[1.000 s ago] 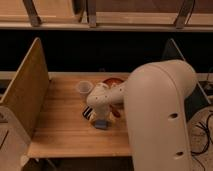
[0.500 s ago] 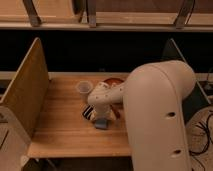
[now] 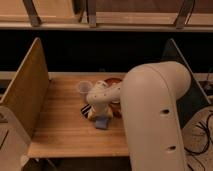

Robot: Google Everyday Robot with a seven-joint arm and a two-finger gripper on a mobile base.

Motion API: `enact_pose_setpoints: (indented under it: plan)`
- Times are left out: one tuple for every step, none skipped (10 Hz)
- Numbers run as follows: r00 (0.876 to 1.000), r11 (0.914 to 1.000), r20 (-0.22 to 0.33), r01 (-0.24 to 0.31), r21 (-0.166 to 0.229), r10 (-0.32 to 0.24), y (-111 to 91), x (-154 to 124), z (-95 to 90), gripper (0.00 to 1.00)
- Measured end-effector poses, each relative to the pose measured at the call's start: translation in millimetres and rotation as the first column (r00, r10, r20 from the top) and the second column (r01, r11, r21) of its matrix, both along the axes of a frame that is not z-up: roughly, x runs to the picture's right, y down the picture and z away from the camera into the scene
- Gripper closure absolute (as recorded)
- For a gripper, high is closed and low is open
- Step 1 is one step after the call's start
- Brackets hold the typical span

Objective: Place the white sponge in the ceramic cup

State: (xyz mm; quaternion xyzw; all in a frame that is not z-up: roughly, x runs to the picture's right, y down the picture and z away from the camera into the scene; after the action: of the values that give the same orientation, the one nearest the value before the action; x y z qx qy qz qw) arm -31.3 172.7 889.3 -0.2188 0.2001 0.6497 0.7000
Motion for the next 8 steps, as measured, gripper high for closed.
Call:
enact_pose_setpoints:
  plan:
    - [1.000, 1.0000, 0.010, 0.005, 0.007, -0.005, -1.1, 0.6, 0.5, 0.22]
    - [1.000, 0.9997, 0.021, 0.013, 0.022, -0.013, -4.1, 2.1, -0.4, 0.31]
    - [0.999, 0.9993, 0.030, 0.019, 0.033, -0.020, -5.8, 3.1, -1.9, 0.41]
    - [0.999, 0.9988, 0.036, 0.024, 0.042, -0.026, -7.1, 4.3, -3.6, 0.49]
    - [0.998, 0.9983, 0.044, 0.030, 0.050, -0.033, -7.0, 5.3, -6.0, 0.61]
    - [0.998, 0.9981, 0.051, 0.036, 0.050, -0.038, -4.1, 5.2, -7.4, 0.71]
    - [0.997, 0.9979, 0.058, 0.041, 0.049, -0.044, -1.6, 4.3, -8.6, 0.79]
    - [0.996, 0.9975, 0.070, 0.050, 0.050, -0.053, 1.1, 2.4, -10.8, 0.91]
